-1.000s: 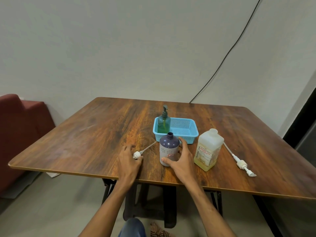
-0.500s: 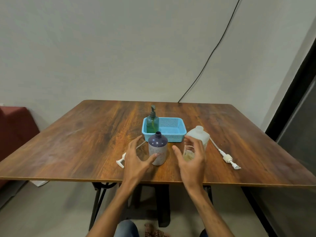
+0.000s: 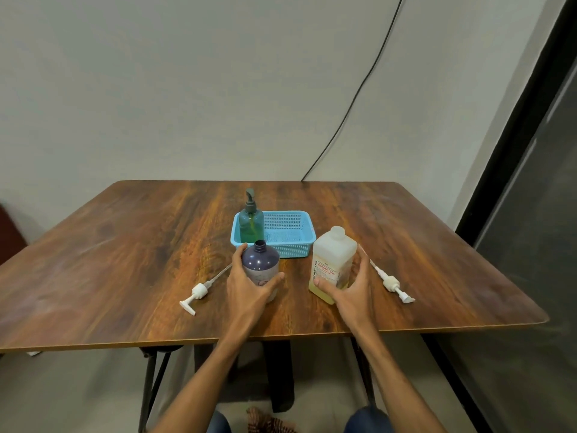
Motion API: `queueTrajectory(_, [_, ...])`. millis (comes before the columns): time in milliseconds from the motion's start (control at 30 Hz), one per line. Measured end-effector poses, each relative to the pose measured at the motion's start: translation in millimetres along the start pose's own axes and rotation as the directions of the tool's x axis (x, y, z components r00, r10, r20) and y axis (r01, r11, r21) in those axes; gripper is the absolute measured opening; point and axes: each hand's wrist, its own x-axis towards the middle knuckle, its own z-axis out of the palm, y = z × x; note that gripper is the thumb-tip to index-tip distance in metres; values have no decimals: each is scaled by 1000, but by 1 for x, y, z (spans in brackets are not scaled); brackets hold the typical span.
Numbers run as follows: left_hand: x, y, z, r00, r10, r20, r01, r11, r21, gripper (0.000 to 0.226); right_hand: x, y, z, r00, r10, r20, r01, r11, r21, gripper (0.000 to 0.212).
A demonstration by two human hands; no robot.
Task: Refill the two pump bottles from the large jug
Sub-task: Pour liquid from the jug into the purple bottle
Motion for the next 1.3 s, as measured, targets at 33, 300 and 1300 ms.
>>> queueTrajectory(33, [2, -1, 1, 1000, 6, -8, -6, 1000, 13, 96, 4, 3, -1, 1000, 15, 27, -15, 1000, 11, 102])
queueTrajectory(300, [11, 6, 6, 997, 64, 48, -66, 997, 28, 86, 20, 1, -12, 991, -76, 110, 95, 980, -176, 84])
queueTrajectory(1300, [15, 45, 15, 970, 165, 179, -189, 974, 122, 87, 59, -93, -76, 842, -311, 441, 530, 321, -785, 72])
